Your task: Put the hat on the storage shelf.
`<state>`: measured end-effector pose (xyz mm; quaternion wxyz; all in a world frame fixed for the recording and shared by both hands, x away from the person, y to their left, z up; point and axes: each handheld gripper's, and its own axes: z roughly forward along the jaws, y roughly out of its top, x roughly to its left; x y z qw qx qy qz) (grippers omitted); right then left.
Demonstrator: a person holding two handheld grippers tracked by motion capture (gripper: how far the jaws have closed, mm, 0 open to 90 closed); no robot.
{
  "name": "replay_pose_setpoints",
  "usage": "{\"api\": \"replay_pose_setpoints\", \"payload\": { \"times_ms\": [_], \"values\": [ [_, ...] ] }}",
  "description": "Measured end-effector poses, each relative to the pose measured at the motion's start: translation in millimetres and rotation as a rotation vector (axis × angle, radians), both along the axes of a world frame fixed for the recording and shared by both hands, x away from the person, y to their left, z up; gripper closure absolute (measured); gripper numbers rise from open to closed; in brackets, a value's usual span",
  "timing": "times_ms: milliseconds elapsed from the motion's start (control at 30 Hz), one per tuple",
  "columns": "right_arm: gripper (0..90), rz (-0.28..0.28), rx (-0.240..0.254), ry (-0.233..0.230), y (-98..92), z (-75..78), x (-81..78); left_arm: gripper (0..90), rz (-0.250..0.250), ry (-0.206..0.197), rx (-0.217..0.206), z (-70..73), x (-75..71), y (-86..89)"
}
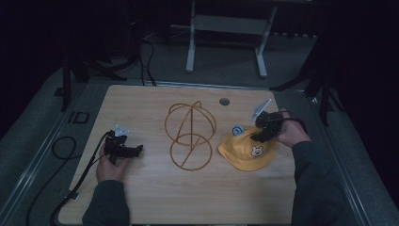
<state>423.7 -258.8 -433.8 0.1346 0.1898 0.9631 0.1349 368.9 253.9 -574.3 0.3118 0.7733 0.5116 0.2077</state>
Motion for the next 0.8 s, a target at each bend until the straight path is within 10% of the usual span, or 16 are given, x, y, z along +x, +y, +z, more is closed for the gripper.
{"api": "replay_pose_setpoints", "payload": {
  "times_ms": [400, 800],
  "values": [
    [73.8, 0.073, -0.045, 0.025, 3.1, -8.2, 4.5, 6.0, -0.001, 0.000, 0.001, 0.0, 0.0, 0.1],
    [76.7, 0.088, -0.022, 0.000, -2.8, 7.8, -4.7, 6.0, 0.002, -0.001, -0.001, 0.0, 0.0, -0.2]
  ]
}}
